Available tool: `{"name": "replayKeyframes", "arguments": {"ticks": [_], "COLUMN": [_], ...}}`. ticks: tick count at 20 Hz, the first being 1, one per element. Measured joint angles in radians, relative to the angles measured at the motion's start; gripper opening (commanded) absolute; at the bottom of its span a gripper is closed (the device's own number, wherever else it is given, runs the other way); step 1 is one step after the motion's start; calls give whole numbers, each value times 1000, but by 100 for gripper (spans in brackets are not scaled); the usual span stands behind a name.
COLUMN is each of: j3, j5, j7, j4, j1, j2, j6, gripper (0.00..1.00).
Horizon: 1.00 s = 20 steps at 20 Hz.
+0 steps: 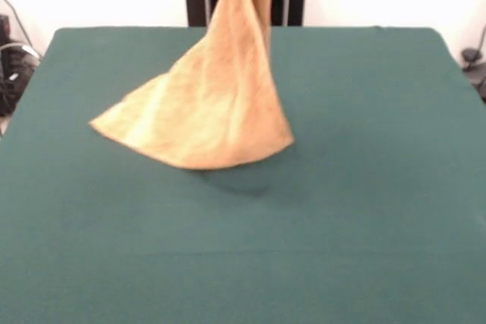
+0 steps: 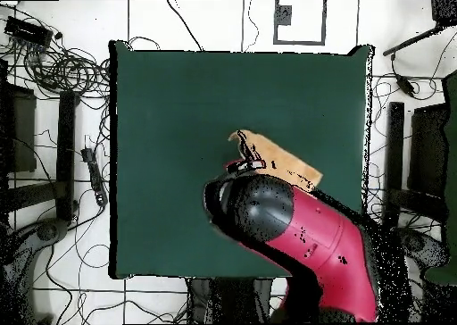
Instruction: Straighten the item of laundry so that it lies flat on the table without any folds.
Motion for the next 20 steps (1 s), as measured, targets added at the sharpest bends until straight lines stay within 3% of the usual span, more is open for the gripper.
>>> {"name": "replayKeyframes", "arguments": {"ticks": [2, 5, 14, 20], "j3": [-8, 9, 167, 246], "j5": [2, 47, 155, 153], "j7": [16, 18, 18, 18], "j4": [-24, -27, 19, 58], "j1": [-5, -42, -233, -297], "j2": [-16, -21, 78, 127], "j6": [85, 81, -475, -630], "gripper": [0, 0, 0, 0]}}
